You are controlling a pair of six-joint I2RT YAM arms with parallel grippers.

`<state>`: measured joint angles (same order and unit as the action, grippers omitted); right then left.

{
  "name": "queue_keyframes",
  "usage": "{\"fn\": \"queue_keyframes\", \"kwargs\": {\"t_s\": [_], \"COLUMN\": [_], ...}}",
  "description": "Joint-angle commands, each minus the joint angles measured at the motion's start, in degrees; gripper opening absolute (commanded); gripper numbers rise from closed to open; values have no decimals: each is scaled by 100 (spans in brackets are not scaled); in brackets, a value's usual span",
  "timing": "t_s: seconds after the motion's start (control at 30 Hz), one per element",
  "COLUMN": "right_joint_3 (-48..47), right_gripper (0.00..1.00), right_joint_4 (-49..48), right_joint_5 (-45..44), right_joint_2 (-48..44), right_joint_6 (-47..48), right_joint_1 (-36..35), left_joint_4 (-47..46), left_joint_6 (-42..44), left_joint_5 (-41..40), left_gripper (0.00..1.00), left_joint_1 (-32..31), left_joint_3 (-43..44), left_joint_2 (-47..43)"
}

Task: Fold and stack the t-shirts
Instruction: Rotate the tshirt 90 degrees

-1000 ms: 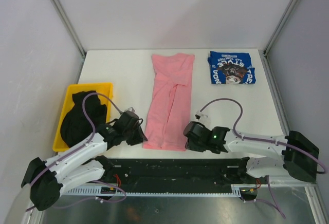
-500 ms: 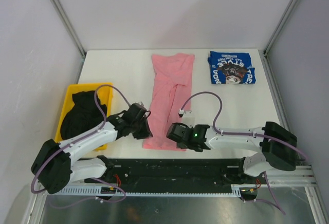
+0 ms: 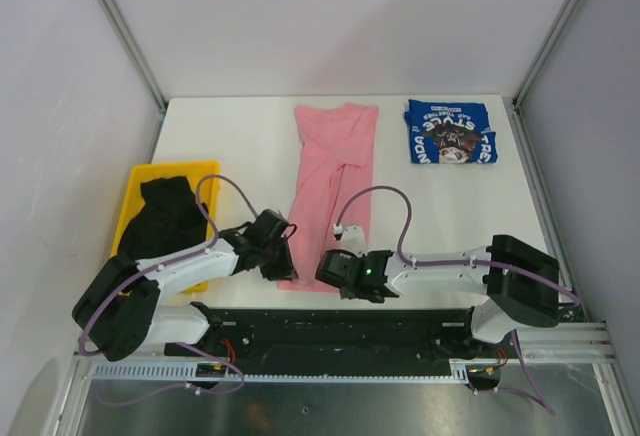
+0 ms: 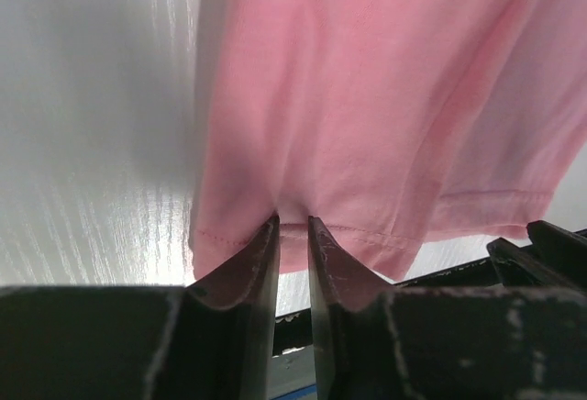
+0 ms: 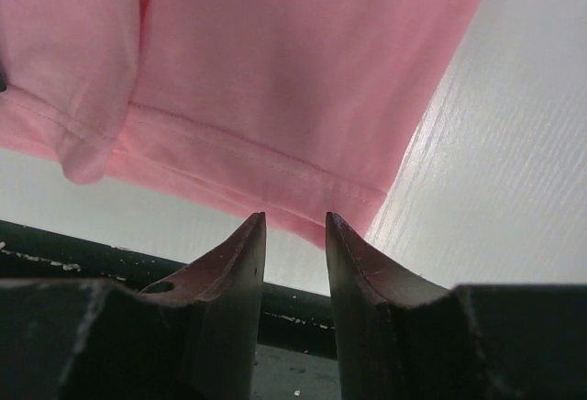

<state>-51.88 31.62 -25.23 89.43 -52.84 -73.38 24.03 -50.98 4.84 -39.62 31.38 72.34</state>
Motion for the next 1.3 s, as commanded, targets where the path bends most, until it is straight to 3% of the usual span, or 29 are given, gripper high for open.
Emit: {"fn": "queue_keyframes", "kwargs": {"t_s": [0.0,0.37,1.13,1.27], "right_joint_3": [-153,-154,-148,-148], "right_gripper": [37,36,9,22], "right_joint_4": [-91,129,646,566], "right_joint_5": [-155,-155,-400,-337], "right_joint_2": [171,364,-133,-123], "right_joint_6": [69,-82,-361,-296], "right_joint_1": [-55,-132,-185,-193], "left_joint_4": [-253,-257,-252,-255], "left_joint_6": [-42,-48,-18,-17], "left_joint_5": [76,98,114,122], "left_gripper": [23,22,23,23], "left_joint_1": [20,20,17,14], "left_joint_3": [-90,-130,-191,-214], "left_joint_2": [31,173,249,234]}}
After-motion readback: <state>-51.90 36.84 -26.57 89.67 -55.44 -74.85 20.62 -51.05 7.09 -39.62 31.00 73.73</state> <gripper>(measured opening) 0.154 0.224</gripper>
